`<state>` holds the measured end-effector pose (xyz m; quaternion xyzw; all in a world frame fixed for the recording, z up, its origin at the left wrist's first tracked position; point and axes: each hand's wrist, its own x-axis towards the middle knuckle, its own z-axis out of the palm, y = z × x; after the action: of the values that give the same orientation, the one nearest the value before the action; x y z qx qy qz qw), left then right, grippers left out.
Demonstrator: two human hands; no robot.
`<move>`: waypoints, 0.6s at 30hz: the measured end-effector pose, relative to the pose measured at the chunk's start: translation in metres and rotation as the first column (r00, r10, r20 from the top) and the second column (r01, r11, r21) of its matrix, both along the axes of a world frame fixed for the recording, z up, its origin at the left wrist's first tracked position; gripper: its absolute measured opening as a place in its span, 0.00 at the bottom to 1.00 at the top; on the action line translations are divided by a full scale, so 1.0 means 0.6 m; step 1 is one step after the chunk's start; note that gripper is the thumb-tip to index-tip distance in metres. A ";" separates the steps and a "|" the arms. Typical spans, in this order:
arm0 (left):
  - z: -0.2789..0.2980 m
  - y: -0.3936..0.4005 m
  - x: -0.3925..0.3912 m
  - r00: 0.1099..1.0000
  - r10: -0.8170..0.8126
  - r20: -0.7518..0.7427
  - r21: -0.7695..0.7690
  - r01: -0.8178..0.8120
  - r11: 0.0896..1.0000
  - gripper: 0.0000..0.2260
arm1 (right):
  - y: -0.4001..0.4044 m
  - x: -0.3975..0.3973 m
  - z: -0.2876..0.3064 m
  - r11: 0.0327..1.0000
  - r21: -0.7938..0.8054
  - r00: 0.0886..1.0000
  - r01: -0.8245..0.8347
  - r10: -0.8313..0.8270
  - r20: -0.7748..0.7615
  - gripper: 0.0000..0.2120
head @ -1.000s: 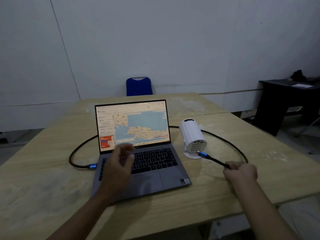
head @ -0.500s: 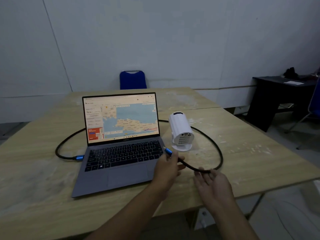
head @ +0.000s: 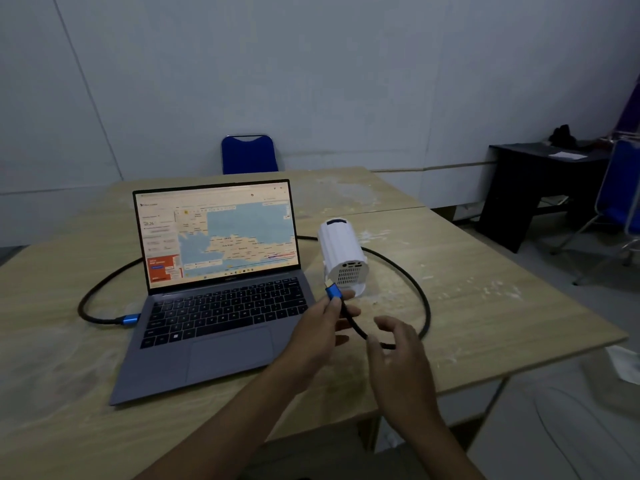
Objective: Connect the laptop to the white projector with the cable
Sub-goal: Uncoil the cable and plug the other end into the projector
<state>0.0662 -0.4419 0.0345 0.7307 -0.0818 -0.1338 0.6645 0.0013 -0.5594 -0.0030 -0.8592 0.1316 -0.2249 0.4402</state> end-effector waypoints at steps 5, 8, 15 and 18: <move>0.000 -0.001 0.019 0.998 -0.061 0.030 0.049 0.060 0.997 0.17 | 0.013 0.041 -0.007 0.991 -0.015 0.991 -0.132 0.133 0.012 0.07; -0.001 -0.007 0.031 0.993 -0.118 -0.026 0.031 0.119 0.992 0.17 | 0.016 0.069 -0.006 0.986 0.030 0.986 -0.164 0.163 0.022 0.10; 0.032 -0.029 0.099 0.991 0.074 0.114 0.169 -0.093 0.981 0.18 | -0.006 0.123 -0.002 0.995 -0.097 0.998 -0.011 0.004 -0.068 0.15; 0.044 -0.043 0.160 0.960 0.254 0.118 0.170 -0.271 0.947 0.23 | -0.015 0.145 -0.005 0.979 -0.167 0.984 0.119 -0.139 -0.114 0.16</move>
<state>0.1625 -0.4677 0.0607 0.7988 -0.0024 -0.0163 0.6013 0.0884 -0.5685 -0.0061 -0.8937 0.1959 -0.2087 0.3455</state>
